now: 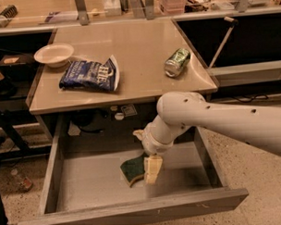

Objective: Pick sponge from top drawer and place on counter

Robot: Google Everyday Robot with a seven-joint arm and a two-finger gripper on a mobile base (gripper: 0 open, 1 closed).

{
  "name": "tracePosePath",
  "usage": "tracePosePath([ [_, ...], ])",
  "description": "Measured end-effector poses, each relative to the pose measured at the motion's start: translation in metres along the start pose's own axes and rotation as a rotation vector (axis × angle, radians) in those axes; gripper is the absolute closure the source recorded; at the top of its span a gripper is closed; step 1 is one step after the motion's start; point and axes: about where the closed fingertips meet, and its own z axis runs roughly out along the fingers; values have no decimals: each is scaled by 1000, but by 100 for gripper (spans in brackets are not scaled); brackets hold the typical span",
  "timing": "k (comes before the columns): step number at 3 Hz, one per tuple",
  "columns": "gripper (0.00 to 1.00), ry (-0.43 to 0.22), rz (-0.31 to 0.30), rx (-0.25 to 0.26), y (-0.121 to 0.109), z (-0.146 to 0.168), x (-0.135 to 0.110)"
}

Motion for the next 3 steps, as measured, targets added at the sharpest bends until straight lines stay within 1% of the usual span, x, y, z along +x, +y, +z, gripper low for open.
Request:
tracePosePath([
  [1,0,-15,-15,-4,1,12,-7],
  [2,0,-23,-27,-20,3,27,-6],
  [3,0,-26,-10,-51,10,49,9],
])
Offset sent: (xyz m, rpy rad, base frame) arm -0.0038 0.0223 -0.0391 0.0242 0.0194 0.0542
